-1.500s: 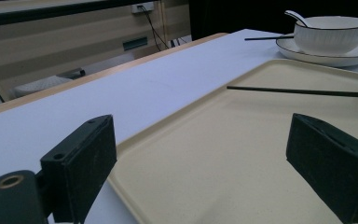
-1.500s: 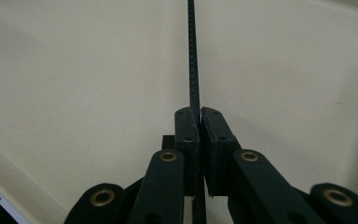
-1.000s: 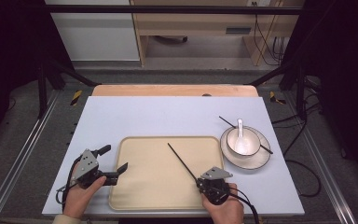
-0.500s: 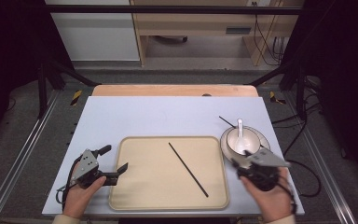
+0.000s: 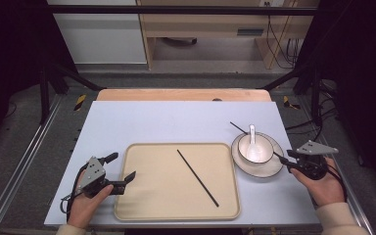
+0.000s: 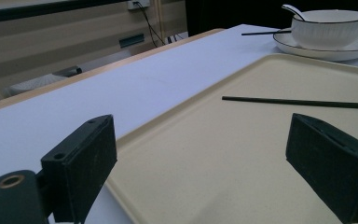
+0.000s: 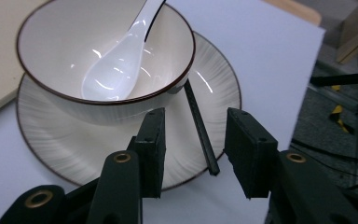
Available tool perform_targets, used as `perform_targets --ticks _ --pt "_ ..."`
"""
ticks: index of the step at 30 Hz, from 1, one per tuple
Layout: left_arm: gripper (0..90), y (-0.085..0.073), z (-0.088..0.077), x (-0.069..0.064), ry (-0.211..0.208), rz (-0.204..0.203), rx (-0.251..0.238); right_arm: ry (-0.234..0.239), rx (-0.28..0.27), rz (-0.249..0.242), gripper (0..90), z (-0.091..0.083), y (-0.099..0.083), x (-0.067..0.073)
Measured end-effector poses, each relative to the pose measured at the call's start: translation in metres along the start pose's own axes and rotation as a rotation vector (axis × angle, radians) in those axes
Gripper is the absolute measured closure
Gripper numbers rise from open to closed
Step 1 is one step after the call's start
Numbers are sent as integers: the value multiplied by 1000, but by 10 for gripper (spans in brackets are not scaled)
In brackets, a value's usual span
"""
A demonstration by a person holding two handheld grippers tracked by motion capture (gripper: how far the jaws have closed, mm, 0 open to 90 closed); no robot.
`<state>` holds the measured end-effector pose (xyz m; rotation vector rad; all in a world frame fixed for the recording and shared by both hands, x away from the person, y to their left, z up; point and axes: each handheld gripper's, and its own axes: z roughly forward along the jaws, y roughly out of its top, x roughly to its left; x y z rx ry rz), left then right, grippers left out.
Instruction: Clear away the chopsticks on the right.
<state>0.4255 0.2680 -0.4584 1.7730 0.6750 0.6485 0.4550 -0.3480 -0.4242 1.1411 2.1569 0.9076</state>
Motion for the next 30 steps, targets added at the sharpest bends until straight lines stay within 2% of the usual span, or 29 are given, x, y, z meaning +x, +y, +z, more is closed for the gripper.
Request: perform_targets --ticks 2,3,5,6,8,10,12,15,16,19,22,23,25,26,30 --pt "82 0 0 0 -1 -1 1 11 10 -8 594 7 1 -1" --pt "82 0 0 0 -3 0 2 22 39 -11 606 20 4 -4" --pt "82 0 0 0 -4 -1 3 23 48 -10 612 24 5 -5" --pt "82 -1 0 0 -4 0 4 26 79 -10 630 34 6 -8" --pt "82 -1 0 0 -5 -2 3 33 94 -13 653 40 5 -9" --pt "82 0 0 0 -6 -2 2 43 106 -18 661 42 5 -8" --pt "82 0 -1 0 -7 0 2 47 129 -42 717 47 4 -7" --pt "82 0 -1 -1 -7 1 3 56 134 -46 768 47 4 -6" --pt "82 0 0 -1 -9 2 1 61 138 -48 822 47 4 -6" --pt "82 0 0 -1 -9 2 1 62 133 -44 848 45 4 -5" --pt "82 0 0 -1 -8 2 1 49 127 -19 853 41 5 -5" --pt "82 0 -1 -1 -7 3 -1 17 99 14 854 33 6 -6" --pt "82 0 -1 -1 -6 2 -2 5 89 25 855 28 8 -7" --pt "82 0 -1 0 -6 3 1 -26 41 55 854 12 15 -5" --pt "82 0 -1 -1 -6 4 -4 -58 -40 59 854 -17 29 7"
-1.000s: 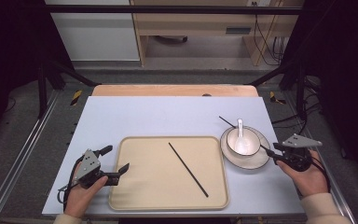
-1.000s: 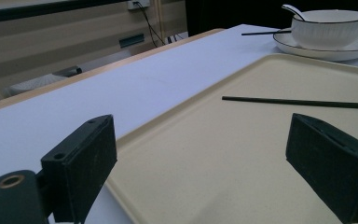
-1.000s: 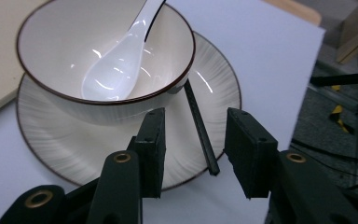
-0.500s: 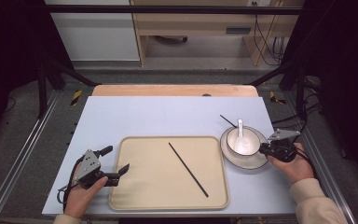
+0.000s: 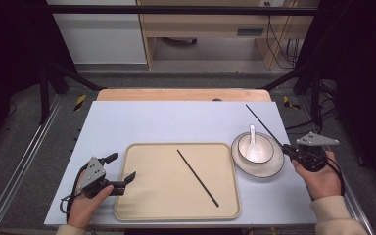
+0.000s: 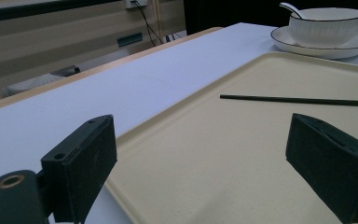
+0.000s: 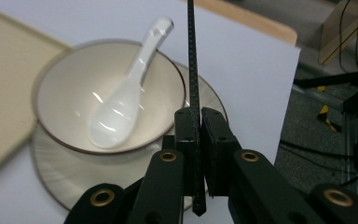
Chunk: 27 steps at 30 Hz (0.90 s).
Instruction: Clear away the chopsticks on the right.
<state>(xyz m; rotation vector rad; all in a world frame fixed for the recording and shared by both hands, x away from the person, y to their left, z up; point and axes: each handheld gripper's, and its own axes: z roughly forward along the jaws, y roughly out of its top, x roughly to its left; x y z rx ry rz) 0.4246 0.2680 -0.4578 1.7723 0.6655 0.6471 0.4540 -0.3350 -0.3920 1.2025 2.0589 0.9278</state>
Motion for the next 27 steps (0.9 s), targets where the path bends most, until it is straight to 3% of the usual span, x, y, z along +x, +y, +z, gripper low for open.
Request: perform_targets --ticks 1,2,6,7,8,10,11,12,13,14,16,21,27 --pt "82 0 0 0 0 0 0 0 0 0 854 0 0 0" --pt "82 0 0 0 0 1 0 -3 -44 -11 855 -16 9 12" --pt "83 0 -1 0 3 3 -1 14 -99 -14 855 -37 22 36" --pt "83 0 -1 0 3 3 -1 14 -99 -14 855 -37 22 36" --pt "84 0 -1 0 7 7 0 30 -112 -27 854 -44 28 53" --pt "84 0 -1 0 8 7 -4 50 -119 -30 854 -47 30 70" --pt "84 0 -1 0 8 7 -4 50 -119 -30 854 -47 30 70" --pt "84 1 -1 1 9 7 -5 71 -115 -30 854 -46 29 84" --pt "85 1 -1 1 8 8 -6 94 -105 -45 854 -43 28 102" --pt "85 1 -1 1 8 8 -6 94 -105 -45 854 -43 28 102" --pt "85 1 -2 0 6 11 -5 120 -70 -75 855 -31 25 128" --pt "85 1 -3 1 5 8 -9 139 -43 -81 854 -18 23 143" --pt "85 2 -3 1 10 6 -13 199 18 -72 854 6 13 166"
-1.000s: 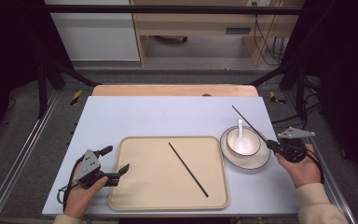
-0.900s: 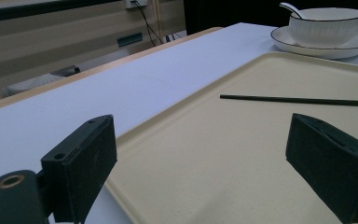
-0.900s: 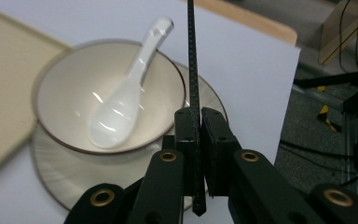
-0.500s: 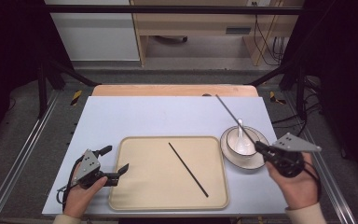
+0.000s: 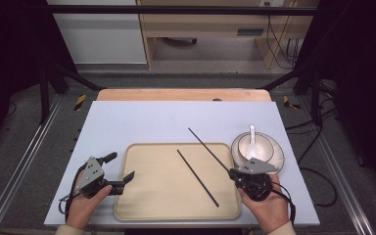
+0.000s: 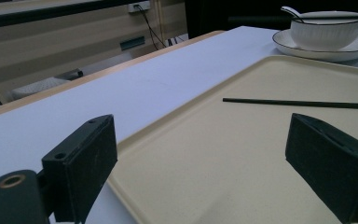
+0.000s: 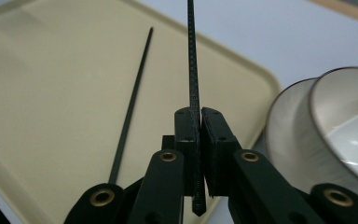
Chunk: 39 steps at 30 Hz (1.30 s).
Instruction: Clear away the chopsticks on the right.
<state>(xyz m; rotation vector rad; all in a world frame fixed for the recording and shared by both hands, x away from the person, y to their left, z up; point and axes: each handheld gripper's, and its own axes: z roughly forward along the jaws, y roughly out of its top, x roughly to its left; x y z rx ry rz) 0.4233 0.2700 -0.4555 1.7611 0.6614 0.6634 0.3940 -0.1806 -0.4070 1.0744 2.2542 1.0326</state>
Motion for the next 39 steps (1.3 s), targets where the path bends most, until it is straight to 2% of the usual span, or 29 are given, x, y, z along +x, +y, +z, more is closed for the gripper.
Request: perform_targets --ticks 4,6,7,9,16,20,27,32,37,39 --pt "85 0 0 0 -1 2 7 40 42 24 854 16 -10 10" --pt "85 -1 1 0 0 3 7 44 52 27 854 19 -12 13" --pt "85 -1 1 0 1 4 8 55 82 21 854 27 -18 19" --pt "85 0 0 0 2 4 7 62 99 22 854 32 -22 21" --pt "86 0 0 -1 -2 2 6 53 126 74 854 37 -28 20" --pt "86 1 0 -1 -4 3 5 68 141 69 853 41 -32 24" --pt "86 1 1 -2 -6 5 3 90 144 92 839 45 -33 28" --pt "86 1 1 -2 -8 6 2 108 112 95 795 45 -33 28" --pt "87 1 2 -3 -13 8 2 118 87 99 695 47 -33 26" --pt "87 2 2 -3 -14 17 9 125 78 78 633 50 -33 24"
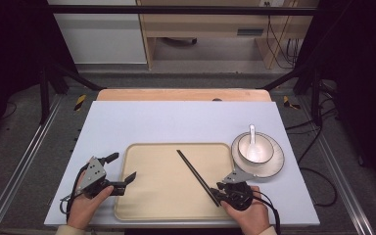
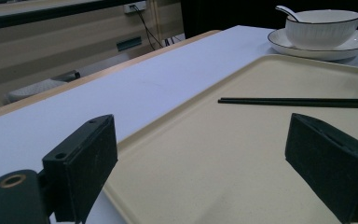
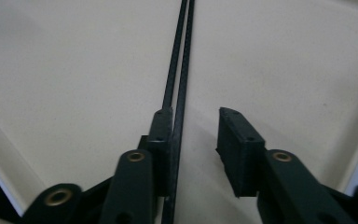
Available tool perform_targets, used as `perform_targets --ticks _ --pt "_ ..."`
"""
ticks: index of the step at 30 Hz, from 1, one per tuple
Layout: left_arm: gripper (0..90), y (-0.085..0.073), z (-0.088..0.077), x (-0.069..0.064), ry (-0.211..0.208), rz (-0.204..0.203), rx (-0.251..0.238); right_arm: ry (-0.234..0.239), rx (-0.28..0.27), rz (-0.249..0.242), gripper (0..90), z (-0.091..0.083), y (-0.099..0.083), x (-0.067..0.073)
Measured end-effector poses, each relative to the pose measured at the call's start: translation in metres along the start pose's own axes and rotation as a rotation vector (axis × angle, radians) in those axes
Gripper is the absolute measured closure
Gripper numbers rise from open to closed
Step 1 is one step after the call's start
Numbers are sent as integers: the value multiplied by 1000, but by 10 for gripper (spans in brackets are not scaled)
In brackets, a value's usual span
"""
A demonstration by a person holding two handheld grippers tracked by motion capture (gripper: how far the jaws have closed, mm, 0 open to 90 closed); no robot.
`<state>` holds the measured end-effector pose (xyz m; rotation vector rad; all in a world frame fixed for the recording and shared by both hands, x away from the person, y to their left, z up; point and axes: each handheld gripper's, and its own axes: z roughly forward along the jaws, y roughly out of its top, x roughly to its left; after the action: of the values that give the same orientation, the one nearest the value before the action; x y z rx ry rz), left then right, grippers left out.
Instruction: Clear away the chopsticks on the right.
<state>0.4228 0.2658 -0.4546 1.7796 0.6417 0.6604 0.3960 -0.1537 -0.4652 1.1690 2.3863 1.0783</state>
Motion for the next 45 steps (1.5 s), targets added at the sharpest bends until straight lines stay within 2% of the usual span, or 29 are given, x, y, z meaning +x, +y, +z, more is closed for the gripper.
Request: perform_targets --ticks 1,2,3,4,7,9,10,12,14,15,18,19,20,22,24,25,26,28,29,30,32,33,34,36,41,42,43,45 --pt "87 0 0 0 0 0 0 0 0 0 633 0 0 0" --pt "87 0 0 0 0 2 1 -1 -4 9 589 0 1 0" --pt "87 0 0 0 -2 -1 -4 -2 -15 -9 544 1 2 -2" --pt "87 0 0 0 -6 -3 -4 -7 -41 -11 449 0 5 -4" --pt "87 0 0 -1 -14 -8 -1 -7 -72 -14 305 -3 9 -7" --pt "87 0 1 -1 -16 -10 -1 -14 -89 -45 223 -5 11 -9" --pt "87 0 2 -2 -18 -16 -2 -14 -89 -45 223 -5 11 -9" --pt "97 3 3 -5 -23 -18 8 3 -91 -47 167 -7 13 -12" --pt "109 6 5 -9 -40 -6 41 8 -106 -50 161 -11 12 -18" --pt "110 6 5 -9 -40 -6 41 8 -106 -50 161 -11 12 -18" --pt "137 14 13 -16 -80 -17 93 1 -122 -69 197 -18 9 -25" --pt "144 14 13 -16 -80 -17 93 1 -122 -69 197 -18 9 -25" --pt "144 16 17 -18 -87 -23 116 0 -129 -74 197 -20 8 -26" --pt "192 19 27 -24 -102 -27 154 -17 -179 -102 177 -26 5 -30" --pt "218 21 37 -28 -113 -22 187 -20 -200 -119 160 -28 3 -31" --pt "245 21 37 -28 -113 -22 187 -20 -200 -119 160 -28 3 -31" --pt "272 22 47 -33 -131 -22 209 -21 -207 -144 144 -30 -1 -32" --pt "315 25 58 -38 -146 -18 229 -12 -205 -166 141 -31 -5 -34" --pt "345 25 58 -38 -146 -18 229 -12 -205 -166 141 -31 -5 -34" --pt "375 27 69 -44 -163 -6 251 -17 -196 -183 146 -33 -10 -37" --pt "428 31 79 -50 -182 8 268 -19 -196 -184 150 -35 -13 -40" --pt "453 31 79 -50 -182 8 268 -19 -196 -184 150 -35 -13 -40" --pt "453 33 86 -54 -194 15 277 -21 -201 -187 151 -36 -14 -42" --pt "538 37 100 -60 -213 26 302 -24 -233 -195 155 -42 -16 -48" --pt "681 39 115 -65 -223 21 329 -28 -254 -197 155 -46 -20 -54" --pt "681 39 120 -66 -226 15 338 -27 -258 -198 160 -47 -21 -56" --pt "744 39 125 -67 -234 13 360 -16 -261 -197 200 -49 -24 -60" --pt "766 39 129 -68 -235 17 373 -12 -265 -195 201 -49 -24 -61"
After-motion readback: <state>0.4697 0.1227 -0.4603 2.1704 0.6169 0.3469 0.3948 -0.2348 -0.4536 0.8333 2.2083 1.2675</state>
